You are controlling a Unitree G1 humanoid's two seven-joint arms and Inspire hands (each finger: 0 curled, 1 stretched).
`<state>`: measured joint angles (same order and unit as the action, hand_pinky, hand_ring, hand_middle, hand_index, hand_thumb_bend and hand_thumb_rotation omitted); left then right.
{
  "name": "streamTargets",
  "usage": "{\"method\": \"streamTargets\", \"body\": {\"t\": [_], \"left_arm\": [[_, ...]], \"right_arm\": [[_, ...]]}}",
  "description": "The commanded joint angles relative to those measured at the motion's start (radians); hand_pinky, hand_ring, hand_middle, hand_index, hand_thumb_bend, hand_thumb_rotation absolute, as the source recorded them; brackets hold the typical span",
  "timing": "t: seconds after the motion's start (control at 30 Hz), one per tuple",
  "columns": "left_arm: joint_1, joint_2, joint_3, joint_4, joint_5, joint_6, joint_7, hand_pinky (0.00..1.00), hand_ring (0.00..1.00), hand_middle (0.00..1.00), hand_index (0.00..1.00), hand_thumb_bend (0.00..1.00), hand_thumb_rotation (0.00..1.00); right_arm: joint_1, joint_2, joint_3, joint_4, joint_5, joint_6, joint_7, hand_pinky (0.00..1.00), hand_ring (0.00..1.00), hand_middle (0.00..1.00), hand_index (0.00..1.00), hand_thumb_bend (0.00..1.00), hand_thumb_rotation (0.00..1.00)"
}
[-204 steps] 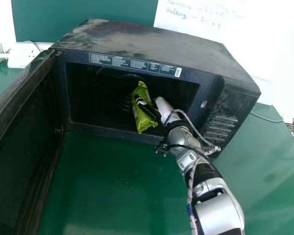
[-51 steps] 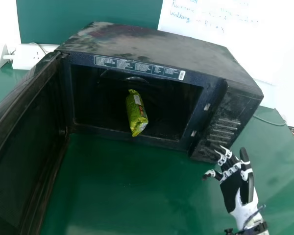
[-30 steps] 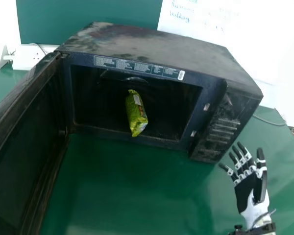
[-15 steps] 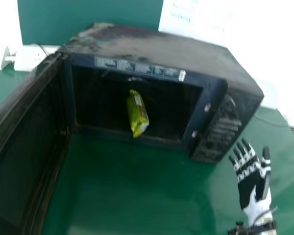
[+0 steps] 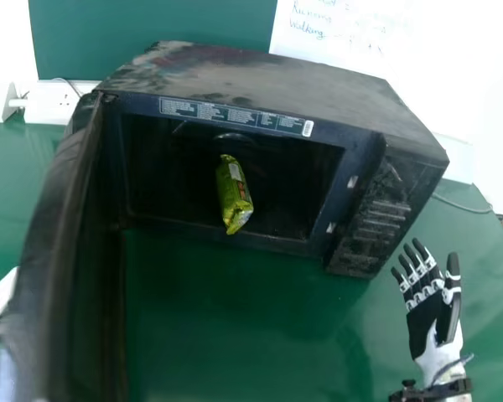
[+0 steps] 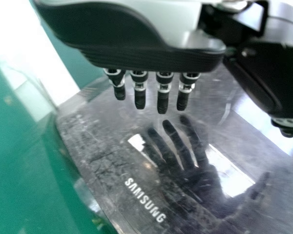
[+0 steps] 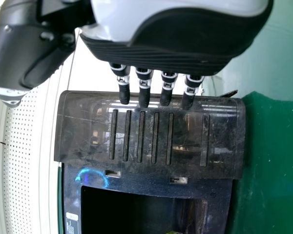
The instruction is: Put biscuit inside oven
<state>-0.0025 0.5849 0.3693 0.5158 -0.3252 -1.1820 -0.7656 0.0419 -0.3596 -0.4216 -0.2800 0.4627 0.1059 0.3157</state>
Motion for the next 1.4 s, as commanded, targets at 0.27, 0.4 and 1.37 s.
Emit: {"method": "streamTargets", "body": {"t": [0.27,0.4,1.37], "left_arm": [[0.006,-0.016,-0.054,0.021,0.073,-0.097,0.079,1.0,1.0,1.0,1.0,0.86,1.0],[-0.02,-0.011,-0.02,0.085,0.191,-0.229,0.125,1.0,1.0,1.0,1.0,0.85,1.0],[-0.123,0.133,-0.012,0.104,0.663,-0.289,0.443,1.0,1.0,1.0,1.0,0.86,1.0]], "right_arm": [[-0.016,0.003,0.006,0.012,-0.011,0.009,-0.009,1.0,1.0,1.0,1.0,1.0,0.84],[-0.023,0.001,0.006,0.018,-0.013,0.006,-0.009,1.0,1.0,1.0,1.0,1.0,0.92],[-0.051,0.022,-0.006,0.033,-0.01,0.001,-0.023,1.0,1.0,1.0,1.0,1.0,1.0]]}}
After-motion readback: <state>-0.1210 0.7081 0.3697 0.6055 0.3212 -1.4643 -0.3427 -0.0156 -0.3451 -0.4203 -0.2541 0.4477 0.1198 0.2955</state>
